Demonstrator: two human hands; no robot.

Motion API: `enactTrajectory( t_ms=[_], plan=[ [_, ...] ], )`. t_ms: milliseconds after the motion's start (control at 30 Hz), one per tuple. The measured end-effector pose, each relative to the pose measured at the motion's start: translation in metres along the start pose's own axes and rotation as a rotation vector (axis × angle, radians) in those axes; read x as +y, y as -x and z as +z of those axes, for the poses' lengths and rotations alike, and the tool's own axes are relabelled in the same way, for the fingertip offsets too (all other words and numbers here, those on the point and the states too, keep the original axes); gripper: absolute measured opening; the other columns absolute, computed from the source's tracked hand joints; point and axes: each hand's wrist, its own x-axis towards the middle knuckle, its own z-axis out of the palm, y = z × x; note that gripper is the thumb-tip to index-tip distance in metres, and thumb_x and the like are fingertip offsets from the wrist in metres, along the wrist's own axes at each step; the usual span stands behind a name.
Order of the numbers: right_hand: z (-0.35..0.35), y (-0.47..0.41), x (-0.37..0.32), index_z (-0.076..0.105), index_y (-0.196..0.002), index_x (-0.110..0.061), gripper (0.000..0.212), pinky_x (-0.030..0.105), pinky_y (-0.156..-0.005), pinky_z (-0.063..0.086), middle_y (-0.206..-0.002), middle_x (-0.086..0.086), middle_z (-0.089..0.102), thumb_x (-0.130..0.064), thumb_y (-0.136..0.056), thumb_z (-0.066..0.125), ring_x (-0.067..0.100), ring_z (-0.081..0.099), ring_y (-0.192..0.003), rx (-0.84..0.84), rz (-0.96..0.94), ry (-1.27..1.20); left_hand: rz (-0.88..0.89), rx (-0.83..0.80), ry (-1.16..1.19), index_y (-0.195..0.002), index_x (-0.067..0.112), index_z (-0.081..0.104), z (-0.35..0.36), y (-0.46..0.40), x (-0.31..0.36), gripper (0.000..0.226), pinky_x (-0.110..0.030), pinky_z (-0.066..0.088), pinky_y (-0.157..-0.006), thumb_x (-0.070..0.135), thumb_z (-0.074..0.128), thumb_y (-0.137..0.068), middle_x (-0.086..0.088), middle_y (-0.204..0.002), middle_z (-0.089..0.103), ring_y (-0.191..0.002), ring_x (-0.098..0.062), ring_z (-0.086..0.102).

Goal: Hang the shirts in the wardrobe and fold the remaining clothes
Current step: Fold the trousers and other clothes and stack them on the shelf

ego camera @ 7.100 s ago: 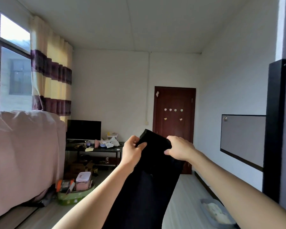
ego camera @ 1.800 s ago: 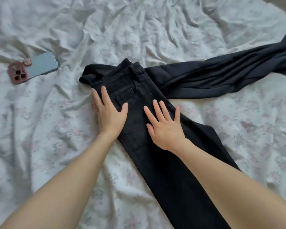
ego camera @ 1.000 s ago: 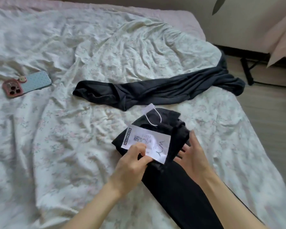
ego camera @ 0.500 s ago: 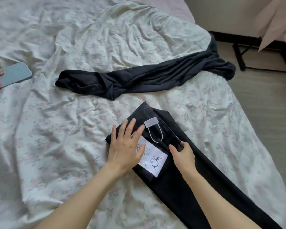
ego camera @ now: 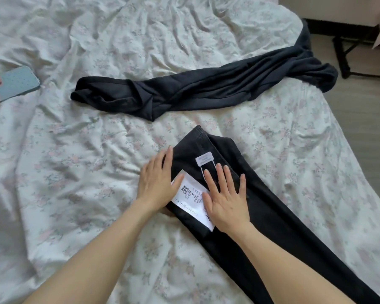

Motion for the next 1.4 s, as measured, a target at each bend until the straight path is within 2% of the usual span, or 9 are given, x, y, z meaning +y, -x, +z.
enactTrajectory(
  t_ms=[100, 233, 367, 633, 733, 867, 1067, 1233, 1400],
  plan=[
    [-0.009, 0.002, 0.000, -0.017, -0.142, -0.032, 0.055, 0.047, -0.104, -0.029, -0.152, 0.000, -0.024, -0.043, -0.098, 0.012, 0.015, -0.037, -0.132, -0.017, 0.005, -0.062, -0.153, -0.146, 0.181, -0.147, 0.017, 0.019, -0.024, -0.020, -0.001, 0.083, -0.039, 0.034, -0.100, 0.054, 0.056, -0.082, -0.008, -0.136, 0.043, -0.126, -0.027, 0.038],
    [-0.032, 0.017, -0.001, 0.024, -0.147, -0.023, 0.049, 0.035, -0.114, -0.010, -0.158, -0.001, 0.007, -0.024, -0.099, 0.031, 0.013, -0.011, -0.144, 0.008, 0.081, -0.433, -0.248, -0.377, 0.395, -0.106, 0.017, 0.055, -0.054, -0.035, 0.002, 0.044, -0.038, 0.050, -0.083, 0.040, 0.069, -0.071, -0.002, -0.103, 0.063, -0.095, -0.021, 0.059],
    [-0.066, 0.047, 0.000, 0.051, -0.132, -0.021, 0.036, 0.009, -0.096, 0.030, -0.132, -0.012, 0.052, -0.019, -0.097, 0.041, 0.004, 0.042, -0.126, 0.069, 0.413, -1.205, -0.169, -0.356, 0.344, -0.095, 0.021, 0.044, -0.081, -0.021, 0.031, 0.029, -0.029, 0.040, -0.057, 0.033, 0.063, -0.076, 0.002, -0.086, 0.060, -0.079, -0.015, 0.057],
    [-0.107, 0.102, 0.037, 0.057, -0.119, -0.023, 0.039, 0.037, -0.084, 0.053, -0.111, 0.005, 0.068, -0.049, -0.093, 0.045, 0.021, 0.065, -0.102, 0.092, 0.479, -1.936, 0.272, -0.281, 0.382, -0.106, 0.029, 0.036, -0.109, 0.090, 0.121, 0.039, -0.035, 0.045, -0.062, 0.033, 0.052, -0.071, 0.008, -0.088, 0.061, -0.076, -0.020, 0.057],
    [-0.102, 0.141, 0.060, 0.054, -0.122, -0.022, 0.055, 0.034, -0.075, 0.054, -0.109, 0.003, 0.069, -0.058, -0.081, 0.058, 0.022, 0.067, -0.098, 0.145, 0.519, -1.998, 0.407, -0.387, 0.390, -0.121, 0.028, 0.042, -0.095, 0.127, 0.156, 0.055, -0.035, 0.040, -0.089, 0.038, 0.052, -0.068, 0.009, -0.105, 0.056, -0.109, -0.021, 0.049],
    [-0.064, 0.182, 0.083, 0.054, -0.121, -0.019, 0.043, 0.043, -0.091, 0.051, -0.114, 0.004, 0.066, -0.032, -0.082, 0.067, 0.022, 0.065, -0.102, 0.274, 0.857, -1.895, 0.457, -0.707, 0.304, -0.140, 0.034, 0.033, -0.056, 0.156, 0.185, 0.061, -0.051, 0.010, -0.116, 0.038, 0.056, -0.084, 0.015, -0.146, 0.032, -0.144, -0.015, 0.007],
    [-0.012, 0.205, 0.096, 0.048, -0.126, -0.015, 0.040, 0.033, -0.088, 0.048, -0.120, 0.001, 0.059, -0.026, -0.090, 0.060, 0.019, 0.057, -0.107, 0.264, 1.113, -1.678, 0.185, -0.392, 0.225, -0.148, 0.024, 0.018, -0.008, 0.136, 0.170, 0.061, -0.044, 0.016, -0.115, 0.037, 0.044, -0.095, -0.004, -0.156, 0.012, -0.144, -0.023, 0.008],
    [0.002, 0.201, 0.096, 0.024, -0.145, -0.013, 0.066, 0.037, -0.107, 0.030, -0.147, 0.005, 0.037, -0.032, -0.092, 0.057, 0.025, 0.033, -0.135, 0.286, 1.123, -1.364, 0.004, -0.471, 0.438, -0.141, 0.021, 0.028, 0.006, 0.097, 0.150, 0.074, -0.039, 0.041, -0.100, 0.042, 0.065, -0.080, 0.006, -0.130, 0.045, -0.124, -0.022, 0.044],
    [0.006, 0.195, 0.104, 0.025, -0.144, -0.010, 0.062, 0.039, -0.096, 0.039, -0.141, 0.009, 0.042, -0.034, -0.094, 0.052, 0.028, 0.041, -0.129, 0.227, 1.162, -1.131, -0.243, -0.669, 0.758, -0.117, 0.025, 0.052, 0.003, 0.079, 0.149, 0.070, -0.030, 0.055, -0.078, 0.046, 0.081, -0.057, 0.007, -0.109, 0.066, -0.090, -0.011, 0.067]
  ],
)
